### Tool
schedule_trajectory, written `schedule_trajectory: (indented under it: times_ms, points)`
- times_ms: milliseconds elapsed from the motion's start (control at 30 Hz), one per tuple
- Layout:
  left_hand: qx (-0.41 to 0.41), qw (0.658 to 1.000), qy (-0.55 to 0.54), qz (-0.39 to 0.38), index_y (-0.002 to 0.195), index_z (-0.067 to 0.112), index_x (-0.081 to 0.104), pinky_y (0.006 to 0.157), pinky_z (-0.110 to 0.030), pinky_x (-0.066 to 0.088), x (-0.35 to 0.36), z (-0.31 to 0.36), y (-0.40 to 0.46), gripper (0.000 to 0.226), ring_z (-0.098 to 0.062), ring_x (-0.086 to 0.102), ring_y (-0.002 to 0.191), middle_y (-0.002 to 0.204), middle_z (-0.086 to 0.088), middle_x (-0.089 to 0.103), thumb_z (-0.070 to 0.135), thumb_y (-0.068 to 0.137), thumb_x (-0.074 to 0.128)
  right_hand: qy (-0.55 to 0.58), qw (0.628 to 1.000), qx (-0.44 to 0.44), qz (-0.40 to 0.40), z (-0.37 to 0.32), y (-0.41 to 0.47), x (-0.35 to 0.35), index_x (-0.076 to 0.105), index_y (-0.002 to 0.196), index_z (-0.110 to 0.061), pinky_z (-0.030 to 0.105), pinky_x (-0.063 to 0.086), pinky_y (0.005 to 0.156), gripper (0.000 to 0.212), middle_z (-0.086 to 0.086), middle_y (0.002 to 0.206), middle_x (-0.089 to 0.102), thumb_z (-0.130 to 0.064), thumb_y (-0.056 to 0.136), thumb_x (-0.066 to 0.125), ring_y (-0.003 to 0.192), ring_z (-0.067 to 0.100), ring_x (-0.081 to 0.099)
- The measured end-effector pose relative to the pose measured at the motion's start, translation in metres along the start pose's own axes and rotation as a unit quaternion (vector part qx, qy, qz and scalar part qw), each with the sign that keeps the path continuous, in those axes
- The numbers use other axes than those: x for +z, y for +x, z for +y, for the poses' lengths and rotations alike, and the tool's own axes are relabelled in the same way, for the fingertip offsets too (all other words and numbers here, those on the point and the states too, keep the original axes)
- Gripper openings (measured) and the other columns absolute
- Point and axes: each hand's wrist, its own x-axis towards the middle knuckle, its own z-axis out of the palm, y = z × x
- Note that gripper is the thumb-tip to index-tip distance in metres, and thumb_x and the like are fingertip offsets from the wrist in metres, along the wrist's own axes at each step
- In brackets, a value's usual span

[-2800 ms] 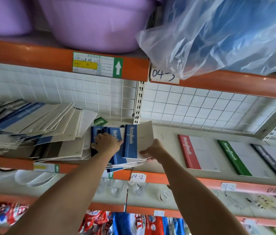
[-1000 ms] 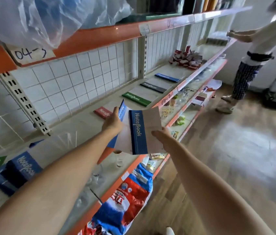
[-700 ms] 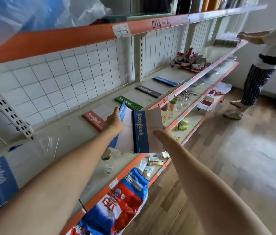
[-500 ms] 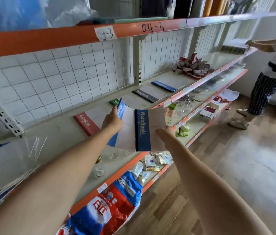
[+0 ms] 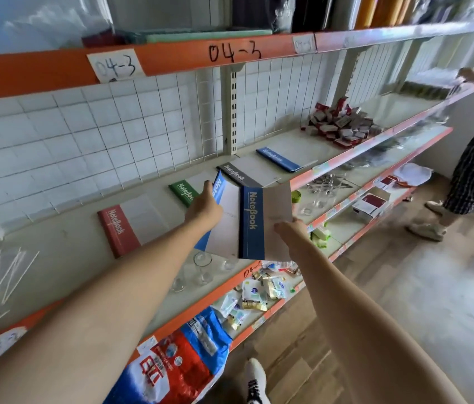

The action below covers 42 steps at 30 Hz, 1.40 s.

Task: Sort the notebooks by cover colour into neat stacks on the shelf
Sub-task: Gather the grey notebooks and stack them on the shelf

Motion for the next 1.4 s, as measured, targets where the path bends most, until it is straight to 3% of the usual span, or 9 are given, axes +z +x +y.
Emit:
schedule_trajectory:
  times_ms: [200,367,467,667,933,1067,1200,1267,1400]
  points:
    - [-0.021,0.999,-0.026,0.016,0.142,0.017,0.03,0.082,-0.044,0.051,0.033,0.034,0.07,0.055,-0.042,0.058,0.106,0.124,-0.02,0.057,0.008,0.09,0.044,0.0,1.0,-0.01,-0.014,-0.022,0.073,-0.023,0.056,0.112,-0.011,0.028,0.044,0.065,0.029,0.01,0.098,0.06,0.003,0.088,0.047,0.084,0.022,0.056]
    - [-0.026,0.997,-0.072,0.028,0.136,0.015,0.037,0.071,-0.036,0.043,0.059,0.059,0.131,0.048,-0.042,0.059,0.103,0.122,-0.022,0.058,0.005,0.089,0.046,-0.041,0.999,-0.011,-0.018,-0.049,0.152,-0.036,0.06,0.111,-0.009,0.032,0.048,0.072,0.03,0.011,0.098,0.065,-0.002,0.084,0.05,0.088,0.026,0.061]
    - [-0.02,0.997,-0.071,0.028,0.124,0.01,0.042,0.069,-0.036,0.038,0.068,0.075,0.159,0.036,-0.036,0.056,0.092,0.115,-0.021,0.058,0.001,0.089,0.045,-0.049,0.998,-0.005,-0.035,-0.06,0.187,-0.041,0.059,0.106,-0.012,0.028,0.047,0.065,0.025,0.008,0.09,0.063,0.0,0.086,0.05,0.081,0.024,0.059]
    - [-0.036,0.996,-0.075,0.035,0.13,0.016,0.041,0.068,-0.034,0.037,0.087,0.104,0.205,0.043,-0.033,0.052,0.088,0.116,-0.018,0.058,0.004,0.088,0.044,-0.076,0.996,-0.024,-0.043,-0.082,0.253,-0.061,0.063,0.096,-0.014,0.043,0.053,0.081,0.018,0.014,0.097,0.067,-0.002,0.084,0.057,0.092,0.031,0.063]
    - [-0.096,0.992,-0.043,0.073,0.135,0.022,0.038,0.075,-0.037,0.046,0.099,0.126,0.253,0.05,-0.035,0.056,0.098,0.124,-0.016,0.056,0.006,0.088,0.044,-0.1,0.991,-0.056,-0.064,-0.111,0.329,-0.071,0.064,0.11,-0.014,0.046,0.056,0.089,0.032,0.011,0.101,0.069,-0.006,0.08,0.056,0.095,0.032,0.064]
    - [-0.131,0.986,-0.038,0.093,0.146,0.022,0.033,0.077,-0.038,0.047,0.108,0.133,0.274,0.061,-0.04,0.059,0.108,0.13,-0.018,0.056,0.005,0.088,0.044,-0.122,0.986,-0.081,-0.077,-0.13,0.375,-0.072,0.062,0.106,-0.017,0.046,0.057,0.086,0.029,0.01,0.096,0.068,-0.005,0.081,0.054,0.091,0.031,0.063]
    - [-0.162,0.979,-0.042,0.117,0.133,0.018,0.04,0.07,-0.038,0.05,0.115,0.144,0.284,0.049,-0.038,0.06,0.094,0.115,-0.017,0.06,0.002,0.086,0.043,-0.11,0.98,-0.074,-0.147,-0.149,0.414,-0.074,0.062,0.107,-0.009,0.04,0.055,0.075,0.026,0.005,0.08,0.06,0.002,0.084,0.053,0.083,0.029,0.06]
    - [-0.181,0.974,-0.039,0.131,0.127,0.017,0.041,0.068,-0.038,0.05,0.116,0.149,0.291,0.043,-0.036,0.059,0.089,0.111,-0.016,0.06,0.003,0.087,0.043,-0.131,0.97,-0.079,-0.187,-0.16,0.431,-0.072,0.062,0.105,-0.009,0.034,0.051,0.07,0.024,0.008,0.084,0.062,0.003,0.086,0.052,0.08,0.027,0.059]
    - [-0.218,0.963,-0.023,0.155,0.13,0.017,0.04,0.07,-0.037,0.05,0.119,0.16,0.302,0.044,-0.034,0.058,0.087,0.113,-0.015,0.059,0.003,0.089,0.044,-0.198,0.944,-0.103,-0.244,-0.172,0.457,-0.059,0.063,0.118,-0.008,0.039,0.052,0.08,0.033,0.014,0.101,0.064,-0.002,0.086,0.053,0.091,0.031,0.061]
